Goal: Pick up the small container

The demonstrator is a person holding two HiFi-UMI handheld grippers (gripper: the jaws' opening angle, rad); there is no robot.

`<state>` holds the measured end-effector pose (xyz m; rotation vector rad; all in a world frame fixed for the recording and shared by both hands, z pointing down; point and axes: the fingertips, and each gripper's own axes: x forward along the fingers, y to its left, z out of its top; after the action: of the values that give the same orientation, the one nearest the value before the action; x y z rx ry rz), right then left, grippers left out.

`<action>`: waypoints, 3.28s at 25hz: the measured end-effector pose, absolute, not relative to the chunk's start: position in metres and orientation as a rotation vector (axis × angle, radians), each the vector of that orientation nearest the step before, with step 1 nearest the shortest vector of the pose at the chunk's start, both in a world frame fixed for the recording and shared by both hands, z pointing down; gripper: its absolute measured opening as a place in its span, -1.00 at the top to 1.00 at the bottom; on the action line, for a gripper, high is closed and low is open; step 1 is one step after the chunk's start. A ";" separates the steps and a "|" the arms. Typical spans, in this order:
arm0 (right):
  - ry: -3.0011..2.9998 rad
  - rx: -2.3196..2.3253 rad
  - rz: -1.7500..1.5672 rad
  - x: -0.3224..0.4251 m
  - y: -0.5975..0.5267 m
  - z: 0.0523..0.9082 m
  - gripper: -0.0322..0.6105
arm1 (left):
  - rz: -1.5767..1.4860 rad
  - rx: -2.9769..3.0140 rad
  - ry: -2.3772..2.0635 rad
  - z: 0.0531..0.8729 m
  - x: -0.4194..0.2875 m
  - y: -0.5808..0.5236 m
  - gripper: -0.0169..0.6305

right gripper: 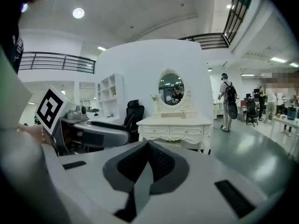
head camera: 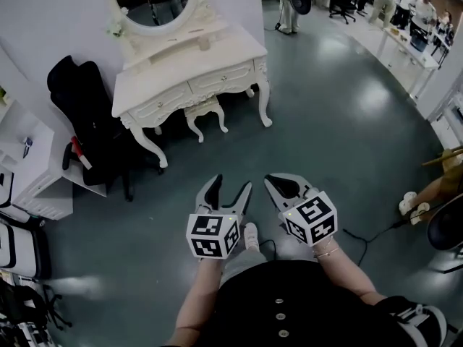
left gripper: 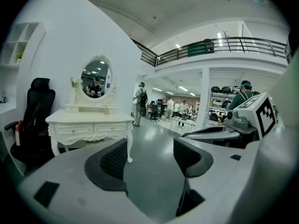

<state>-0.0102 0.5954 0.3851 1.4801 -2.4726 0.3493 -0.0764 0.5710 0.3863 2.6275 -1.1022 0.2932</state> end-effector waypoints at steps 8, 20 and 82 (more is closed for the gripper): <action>-2.473 1.520 0.320 -0.026 0.478 0.372 0.90 | 0.254 2.685 -1.056 0.364 -0.087 0.457 0.07; -2.452 1.583 0.413 -0.019 0.397 0.383 0.90 | 0.241 2.636 -1.046 0.376 -0.097 0.376 0.08; -2.521 1.396 0.328 0.040 -0.079 0.380 0.90 | 0.199 2.654 -1.091 0.385 -0.006 -0.085 0.08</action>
<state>0.0399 -0.0786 0.3797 1.3957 -2.5211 0.3280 -0.0057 -0.0851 0.3853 2.6537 -1.0908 0.1993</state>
